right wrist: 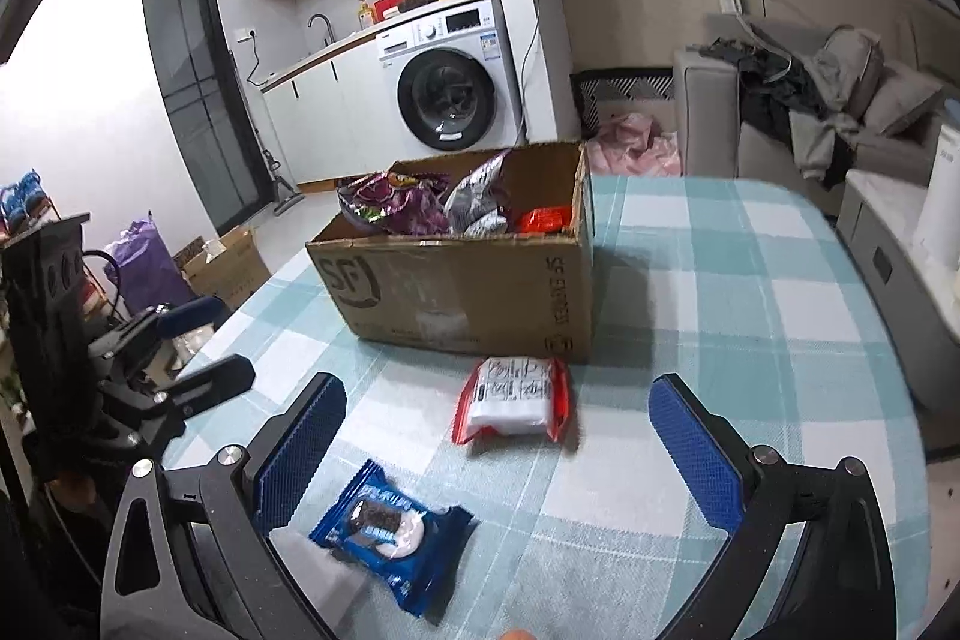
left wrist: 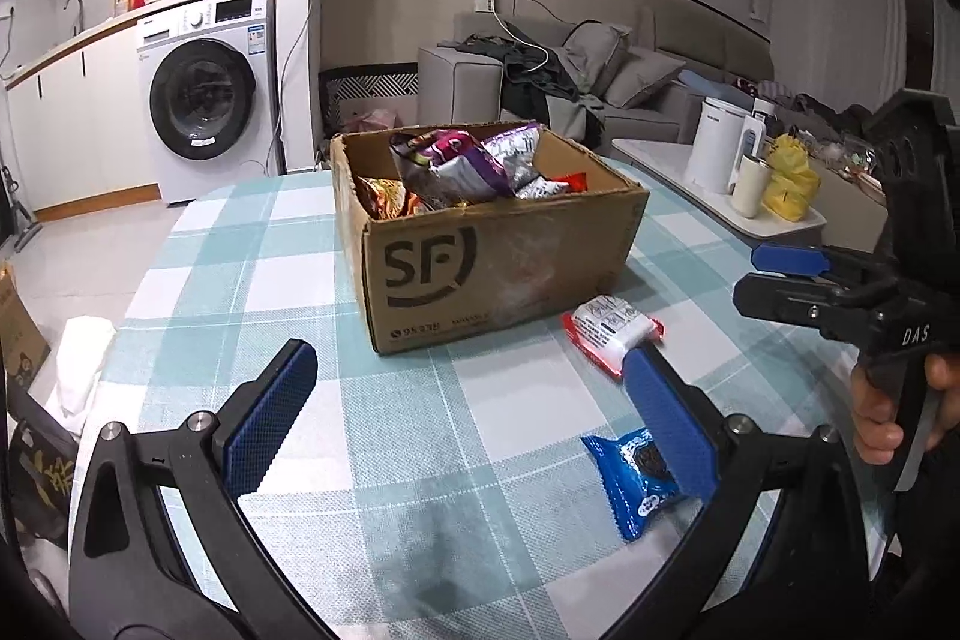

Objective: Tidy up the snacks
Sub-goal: 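Move both grippers back toward the red-white pack and blue Oreo pack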

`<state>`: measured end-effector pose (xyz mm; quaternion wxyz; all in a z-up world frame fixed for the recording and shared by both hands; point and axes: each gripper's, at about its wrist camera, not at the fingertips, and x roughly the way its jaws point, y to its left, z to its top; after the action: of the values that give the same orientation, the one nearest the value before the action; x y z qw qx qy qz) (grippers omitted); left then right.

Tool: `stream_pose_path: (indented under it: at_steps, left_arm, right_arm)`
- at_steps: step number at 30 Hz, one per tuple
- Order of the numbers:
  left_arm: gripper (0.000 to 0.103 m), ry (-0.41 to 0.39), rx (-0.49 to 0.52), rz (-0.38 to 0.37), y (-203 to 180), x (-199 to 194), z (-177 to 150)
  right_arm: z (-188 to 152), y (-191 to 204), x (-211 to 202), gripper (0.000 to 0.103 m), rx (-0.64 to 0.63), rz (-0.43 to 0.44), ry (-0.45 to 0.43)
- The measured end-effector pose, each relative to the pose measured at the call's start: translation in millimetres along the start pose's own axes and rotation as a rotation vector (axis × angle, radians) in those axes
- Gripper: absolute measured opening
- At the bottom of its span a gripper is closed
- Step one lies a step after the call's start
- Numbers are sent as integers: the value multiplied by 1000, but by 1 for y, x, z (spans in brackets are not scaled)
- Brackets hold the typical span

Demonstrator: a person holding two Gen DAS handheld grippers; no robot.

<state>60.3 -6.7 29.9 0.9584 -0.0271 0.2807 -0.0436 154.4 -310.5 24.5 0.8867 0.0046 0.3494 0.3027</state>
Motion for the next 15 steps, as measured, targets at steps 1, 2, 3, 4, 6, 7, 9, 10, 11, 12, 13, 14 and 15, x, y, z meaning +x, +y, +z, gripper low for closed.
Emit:
stream_pose_path:
  at_steps: [1,2,3,4,6,7,9,10,11,12,13,14,15]
  left_arm:
    - [102,-3,3,8,-1,1,-1]
    - [102,-6,4,11,-2,1,-2]
    - [102,-8,2,11,-2,2,-3]
    - [102,-11,0,11,-2,3,-5]
    - [102,-8,-8,17,-1,7,-8]
    - [102,-2,-10,15,0,10,-9]
    - [102,-4,-25,16,2,13,-12]
    - [102,-7,-31,14,3,14,-12]
    - [102,-15,-40,10,4,14,-14]
    - [102,-20,-41,9,5,15,-14]
    - [102,-26,-41,12,5,15,-14]
    - [102,-31,-39,24,5,16,-15]
    - [102,-35,-39,22,5,15,-16]
  right_arm:
    - [0,-1,0,103,6,2,9]
    - [-2,-4,2,103,14,15,18]
    - [-2,-5,2,103,18,23,21]
    - [-3,-6,2,103,20,30,19]
    - [-5,-7,3,103,17,39,21]
    - [-6,-6,4,103,14,35,22]
    - [-7,-5,5,103,2,21,22]
    - [-7,-4,5,103,-7,14,21]
    - [-7,-2,6,103,-13,10,20]
    - [-8,-1,6,103,-22,6,20]
    - [-9,0,7,103,-28,4,20]
    - [-9,0,7,103,-32,1,22]
    - [-9,0,8,103,-31,1,24]
